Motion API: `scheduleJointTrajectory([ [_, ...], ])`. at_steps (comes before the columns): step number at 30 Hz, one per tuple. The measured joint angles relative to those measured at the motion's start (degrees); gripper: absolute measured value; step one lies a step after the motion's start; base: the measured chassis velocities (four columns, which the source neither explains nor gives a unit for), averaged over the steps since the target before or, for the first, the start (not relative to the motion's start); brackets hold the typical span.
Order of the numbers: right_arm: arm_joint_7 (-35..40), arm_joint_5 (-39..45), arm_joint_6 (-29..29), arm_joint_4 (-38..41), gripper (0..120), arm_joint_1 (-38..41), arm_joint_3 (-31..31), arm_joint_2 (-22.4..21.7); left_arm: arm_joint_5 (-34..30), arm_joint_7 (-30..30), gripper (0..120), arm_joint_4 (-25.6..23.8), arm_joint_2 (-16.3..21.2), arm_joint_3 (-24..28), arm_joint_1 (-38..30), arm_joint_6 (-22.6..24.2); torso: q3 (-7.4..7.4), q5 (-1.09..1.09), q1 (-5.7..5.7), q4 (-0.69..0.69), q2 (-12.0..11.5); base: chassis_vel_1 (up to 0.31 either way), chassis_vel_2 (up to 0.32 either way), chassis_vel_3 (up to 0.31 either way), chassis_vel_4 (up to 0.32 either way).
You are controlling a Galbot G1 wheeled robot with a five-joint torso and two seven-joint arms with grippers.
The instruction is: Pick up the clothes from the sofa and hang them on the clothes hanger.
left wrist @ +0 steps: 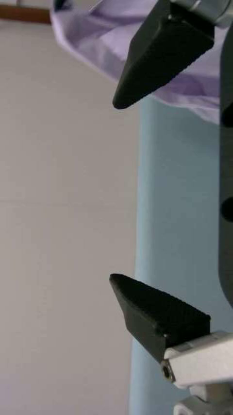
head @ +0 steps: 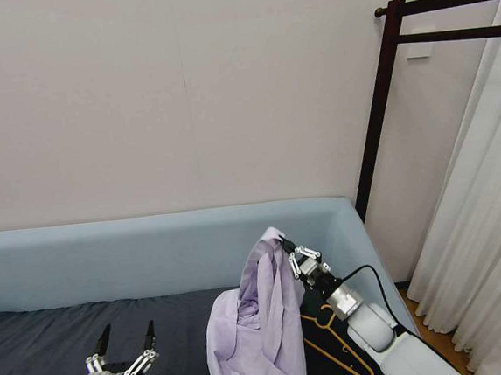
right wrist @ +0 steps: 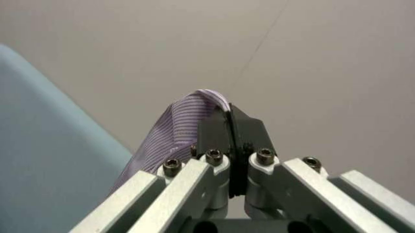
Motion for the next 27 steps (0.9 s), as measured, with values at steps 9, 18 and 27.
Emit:
scheduleJointTrajectory([
  [9, -1.29, 8.7, -2.47, 6.11, 0, 4.67, -4.71, -1.36, 0.86, 4.57, 100, 4.22, 5.18, 1.36, -3.72, -0.16, 0.0, -0.01, 0.0, 0.0, 0.0, 0.0, 0.0, 0.0, 0.0],
  [18, -2.43, 13.25, -3.57, 10.47, 0, 6.18, -6.59, -1.29, 6.78, 3.64, 100, 10.06, 7.47, 6.17, -8.39, -0.36, 0.0, -0.01, 0.0, -0.01, 0.0, 0.0, 0.0, 0.0, 0.0],
  [27, -2.56, 15.24, -4.37, 13.09, 0, 6.4, -6.46, -1.47, 14.59, -5.84, 100, 15.87, 4.2, 12.12, -13.06, -0.58, 0.0, -0.01, 0.0, -0.02, 0.0, 0.0, 0.0, 0.0, 0.0],
])
